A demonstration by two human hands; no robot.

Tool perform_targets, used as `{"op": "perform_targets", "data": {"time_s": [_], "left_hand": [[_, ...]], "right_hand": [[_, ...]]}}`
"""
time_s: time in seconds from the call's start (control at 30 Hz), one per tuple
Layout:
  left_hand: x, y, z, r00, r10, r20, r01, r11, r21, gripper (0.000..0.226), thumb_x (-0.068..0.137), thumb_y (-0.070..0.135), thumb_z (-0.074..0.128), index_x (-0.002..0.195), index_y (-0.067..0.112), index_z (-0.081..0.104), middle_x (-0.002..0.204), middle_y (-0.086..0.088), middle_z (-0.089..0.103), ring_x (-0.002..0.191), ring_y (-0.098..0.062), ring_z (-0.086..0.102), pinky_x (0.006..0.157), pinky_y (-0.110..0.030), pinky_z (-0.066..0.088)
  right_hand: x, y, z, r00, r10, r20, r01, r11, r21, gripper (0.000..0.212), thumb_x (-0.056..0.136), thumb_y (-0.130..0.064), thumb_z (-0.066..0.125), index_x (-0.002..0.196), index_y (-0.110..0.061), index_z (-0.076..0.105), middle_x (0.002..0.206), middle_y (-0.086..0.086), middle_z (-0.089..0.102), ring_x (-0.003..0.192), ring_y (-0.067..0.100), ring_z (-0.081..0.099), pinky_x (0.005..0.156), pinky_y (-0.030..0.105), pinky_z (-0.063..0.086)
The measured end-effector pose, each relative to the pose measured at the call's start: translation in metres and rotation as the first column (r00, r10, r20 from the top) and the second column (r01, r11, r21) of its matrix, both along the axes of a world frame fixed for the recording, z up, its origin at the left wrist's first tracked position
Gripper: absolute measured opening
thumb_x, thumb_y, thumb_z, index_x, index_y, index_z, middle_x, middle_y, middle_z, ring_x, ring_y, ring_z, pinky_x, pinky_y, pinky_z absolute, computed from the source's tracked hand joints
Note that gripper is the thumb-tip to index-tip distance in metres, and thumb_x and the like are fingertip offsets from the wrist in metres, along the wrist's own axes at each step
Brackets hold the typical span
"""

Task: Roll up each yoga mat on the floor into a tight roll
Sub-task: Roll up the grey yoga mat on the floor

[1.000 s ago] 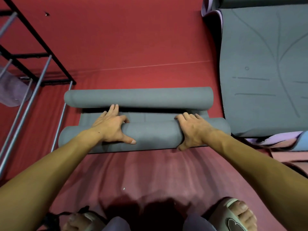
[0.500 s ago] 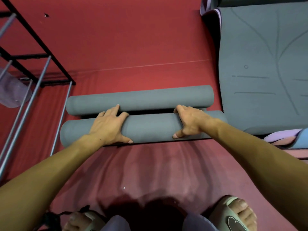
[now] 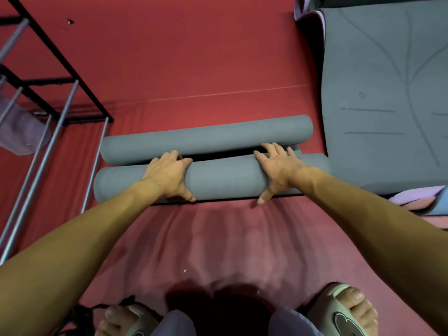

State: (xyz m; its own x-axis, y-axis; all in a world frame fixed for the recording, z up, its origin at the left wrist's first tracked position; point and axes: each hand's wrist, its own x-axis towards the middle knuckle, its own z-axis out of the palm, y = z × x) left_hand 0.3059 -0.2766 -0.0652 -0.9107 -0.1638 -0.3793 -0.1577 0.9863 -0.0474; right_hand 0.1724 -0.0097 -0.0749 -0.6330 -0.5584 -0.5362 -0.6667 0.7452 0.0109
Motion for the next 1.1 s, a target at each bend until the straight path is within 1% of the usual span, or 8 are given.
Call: {"op": "perform_targets", "data": {"time_s": [0.1,0.2,0.33,0.43,0.6,0.7,0.87,1.1], "left_hand": [[-0.002,0.0,0.003,1.0,0.003,0.01,-0.003,1.0,0.018,0.117,0.045,0.083,0.082,0.145,0.032,0.047,0.128,0.0,0.059,0.119,-0.028,0.058,0.093,-0.043,0.05],[-0.003,-0.003,0.0,1.0,0.017,0.001,-0.017,0.999,0.043,0.107,0.047,0.079,0.082,0.132,0.024,0.048,0.126,-0.001,0.064,0.116,-0.029,0.061,0.092,-0.043,0.051],[-0.007,-0.001,-0.005,0.998,0.019,0.053,-0.017,0.999,-0.031,0.121,0.041,0.09,0.073,0.138,0.025,0.043,0.14,-0.005,0.047,0.134,-0.029,0.043,0.108,-0.05,0.041],[-0.011,0.003,-0.006,0.996,0.071,0.06,-0.066,0.994,-0.083,0.125,0.04,0.088,0.081,0.142,0.028,0.042,0.132,-0.011,0.043,0.127,-0.033,0.045,0.103,-0.049,0.041],[-0.005,-0.004,-0.004,0.999,0.0,-0.05,-0.005,0.995,-0.097,0.114,0.043,0.088,0.077,0.135,0.028,0.048,0.12,-0.001,0.057,0.112,-0.028,0.059,0.087,-0.043,0.052],[-0.005,-0.006,0.009,1.0,0.001,0.017,0.0,0.998,-0.056,0.112,0.039,0.091,0.076,0.132,0.032,0.053,0.118,0.003,0.065,0.112,-0.027,0.064,0.08,-0.041,0.052],[0.003,0.002,0.024,0.94,-0.106,0.325,0.114,0.993,-0.004,0.099,0.039,0.094,0.075,0.12,0.038,0.064,0.101,0.011,0.071,0.102,-0.023,0.068,0.075,-0.035,0.047],[0.018,0.005,0.021,0.967,-0.064,0.248,0.05,0.997,0.063,0.122,0.042,0.087,0.081,0.15,0.048,0.039,0.134,0.015,0.065,0.125,-0.022,0.06,0.088,-0.041,0.048]], "right_hand": [[0.002,0.002,-0.006,0.993,0.023,-0.116,-0.029,0.998,-0.052,0.146,0.042,-0.079,0.089,0.157,-0.017,0.024,0.138,0.014,0.036,0.13,0.037,0.043,0.114,0.062,0.034],[-0.002,0.004,-0.008,0.989,0.031,-0.143,-0.053,0.987,-0.152,0.119,0.042,-0.074,0.091,0.131,-0.015,0.039,0.125,0.008,0.049,0.116,0.034,0.056,0.104,0.055,0.045],[-0.009,0.008,-0.011,0.994,0.028,-0.105,-0.048,0.98,-0.192,0.115,0.053,-0.074,0.085,0.143,-0.02,0.037,0.139,0.006,0.054,0.131,0.031,0.052,0.114,0.051,0.036],[-0.009,0.008,-0.014,0.993,0.036,-0.115,-0.051,0.991,-0.125,0.129,0.053,-0.083,0.08,0.155,-0.023,0.028,0.154,0.009,0.04,0.144,0.035,0.035,0.122,0.058,0.023],[-0.002,0.008,-0.011,0.978,0.032,-0.206,-0.049,0.996,-0.079,0.127,0.048,-0.082,0.082,0.151,-0.03,0.03,0.136,0.009,0.049,0.124,0.034,0.049,0.11,0.054,0.04],[-0.002,0.006,0.003,0.992,0.033,-0.121,-0.041,0.997,-0.06,0.124,0.048,-0.081,0.083,0.151,-0.031,0.035,0.134,0.006,0.055,0.124,0.032,0.054,0.103,0.048,0.048],[0.016,0.015,0.004,0.978,0.016,0.207,-0.027,0.998,0.051,0.11,0.046,-0.071,0.089,0.142,-0.034,0.048,0.126,-0.007,0.067,0.114,0.022,0.064,0.095,0.038,0.054],[0.023,0.015,0.009,0.976,-0.051,0.213,0.056,0.998,-0.015,0.138,0.038,-0.071,0.093,0.15,-0.023,0.03,0.146,0.0,0.053,0.132,0.027,0.054,0.109,0.042,0.046]]}}
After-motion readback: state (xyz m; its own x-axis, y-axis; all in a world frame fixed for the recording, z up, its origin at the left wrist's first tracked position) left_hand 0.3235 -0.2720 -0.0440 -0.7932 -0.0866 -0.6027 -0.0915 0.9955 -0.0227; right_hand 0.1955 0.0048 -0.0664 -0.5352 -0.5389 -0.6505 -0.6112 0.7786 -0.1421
